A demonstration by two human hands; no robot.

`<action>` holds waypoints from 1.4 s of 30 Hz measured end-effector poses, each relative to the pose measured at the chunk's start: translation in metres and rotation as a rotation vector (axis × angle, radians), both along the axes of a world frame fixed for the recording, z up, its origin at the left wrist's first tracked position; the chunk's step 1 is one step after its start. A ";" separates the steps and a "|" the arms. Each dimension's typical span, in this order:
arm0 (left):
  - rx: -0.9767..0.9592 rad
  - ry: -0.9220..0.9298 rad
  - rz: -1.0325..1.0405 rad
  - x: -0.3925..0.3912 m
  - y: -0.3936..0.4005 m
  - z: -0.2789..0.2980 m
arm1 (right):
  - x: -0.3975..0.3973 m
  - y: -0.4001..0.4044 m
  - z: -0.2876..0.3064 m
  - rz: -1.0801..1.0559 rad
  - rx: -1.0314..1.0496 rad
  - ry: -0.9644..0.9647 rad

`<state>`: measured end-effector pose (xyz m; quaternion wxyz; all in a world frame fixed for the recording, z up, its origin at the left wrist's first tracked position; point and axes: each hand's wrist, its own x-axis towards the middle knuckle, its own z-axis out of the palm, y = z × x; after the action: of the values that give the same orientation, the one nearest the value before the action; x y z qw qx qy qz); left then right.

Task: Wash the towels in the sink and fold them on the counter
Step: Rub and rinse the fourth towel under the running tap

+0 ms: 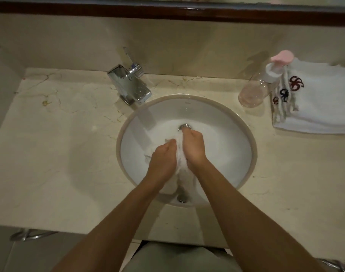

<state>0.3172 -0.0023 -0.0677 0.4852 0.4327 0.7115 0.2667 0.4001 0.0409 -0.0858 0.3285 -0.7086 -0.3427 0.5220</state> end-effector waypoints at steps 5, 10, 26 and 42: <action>0.175 0.150 -0.194 -0.012 0.008 0.004 | -0.009 0.000 -0.022 -0.244 -0.174 0.125; 0.145 0.084 -0.047 -0.020 0.017 -0.010 | -0.004 0.003 -0.005 -0.151 -0.163 0.283; 0.020 0.017 -0.052 -0.004 -0.005 0.007 | -0.001 0.012 -0.021 -0.043 -0.026 -0.067; -0.110 -0.109 0.247 -0.026 -0.023 -0.013 | 0.056 -0.010 -0.034 -0.558 -0.284 0.751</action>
<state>0.2916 -0.0255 -0.0811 0.5093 0.2995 0.7456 0.3082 0.4557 0.0307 -0.1197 0.4571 -0.5740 0.0771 0.6751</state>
